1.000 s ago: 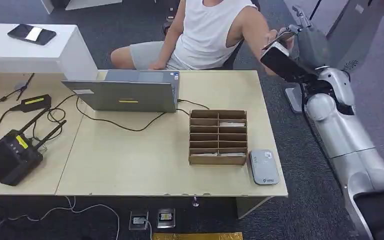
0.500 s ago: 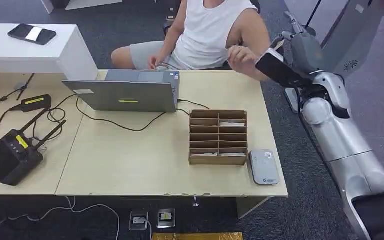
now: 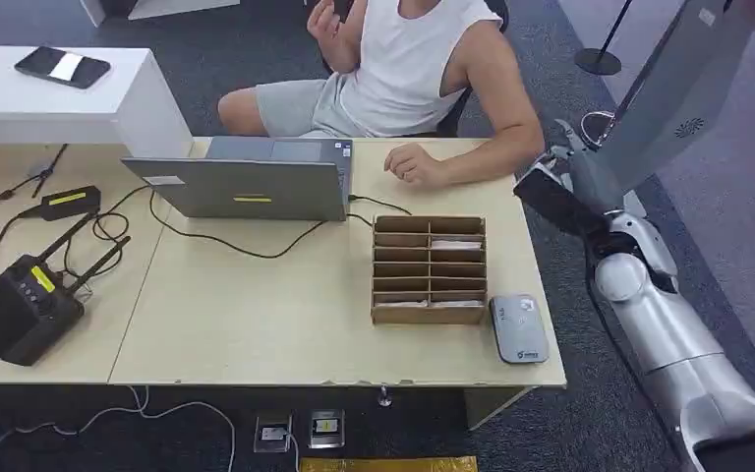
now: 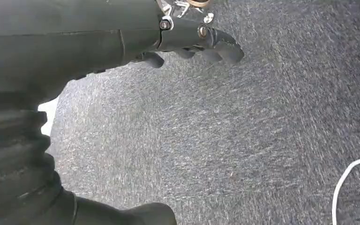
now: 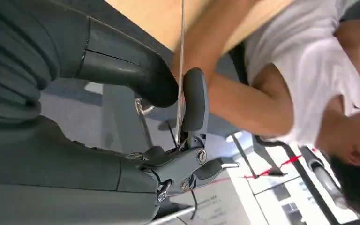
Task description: Pass the card to the sensor for recognition and then transmit it.
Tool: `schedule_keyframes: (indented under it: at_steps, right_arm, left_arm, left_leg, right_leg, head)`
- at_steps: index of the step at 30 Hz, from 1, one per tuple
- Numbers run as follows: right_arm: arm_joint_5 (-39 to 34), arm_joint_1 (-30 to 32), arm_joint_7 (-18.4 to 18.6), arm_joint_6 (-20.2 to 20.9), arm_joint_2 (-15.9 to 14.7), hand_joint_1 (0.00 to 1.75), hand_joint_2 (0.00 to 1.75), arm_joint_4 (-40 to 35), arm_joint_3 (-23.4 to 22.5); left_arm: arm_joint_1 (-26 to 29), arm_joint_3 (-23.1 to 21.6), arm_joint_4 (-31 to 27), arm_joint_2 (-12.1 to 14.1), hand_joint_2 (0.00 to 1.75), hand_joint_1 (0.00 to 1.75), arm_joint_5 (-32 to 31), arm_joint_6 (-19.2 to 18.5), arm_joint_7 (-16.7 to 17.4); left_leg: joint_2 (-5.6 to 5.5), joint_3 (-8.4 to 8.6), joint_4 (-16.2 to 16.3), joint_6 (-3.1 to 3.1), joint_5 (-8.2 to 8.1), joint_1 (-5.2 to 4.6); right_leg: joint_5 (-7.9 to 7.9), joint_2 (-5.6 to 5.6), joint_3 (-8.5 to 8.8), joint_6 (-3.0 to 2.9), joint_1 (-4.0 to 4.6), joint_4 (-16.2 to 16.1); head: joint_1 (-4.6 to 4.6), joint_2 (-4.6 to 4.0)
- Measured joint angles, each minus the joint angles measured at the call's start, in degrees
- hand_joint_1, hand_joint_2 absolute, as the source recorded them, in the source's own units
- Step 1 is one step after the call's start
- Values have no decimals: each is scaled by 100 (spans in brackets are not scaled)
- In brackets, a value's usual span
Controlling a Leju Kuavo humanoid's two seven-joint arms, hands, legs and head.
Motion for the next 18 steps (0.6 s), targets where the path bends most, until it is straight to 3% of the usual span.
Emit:
schedule_keyframes:
  at_steps: [6, 18]
  right_arm:
    - [-127, 684, -85, -48, -70, 175, 175, 22, -299]
    - [168, 1283, 0, 53, -17, 175, 175, -24, -461]
  left_arm:
    - [21, 2, 0, -2, 175, 0, 42, 42, 35]
    - [24, 4, 0, -31, 175, 0, 11, 83, 59]
  left_leg:
    - [1, -2, -1, -1, -1, 1]
    - [2, -1, -1, -1, 0, 1]
  right_leg:
    - [0, 3, -2, -1, 1, 0]
    - [0, 3, -1, -1, 2, 0]
  head:
    - [0, 0]
    - [-2, 0]
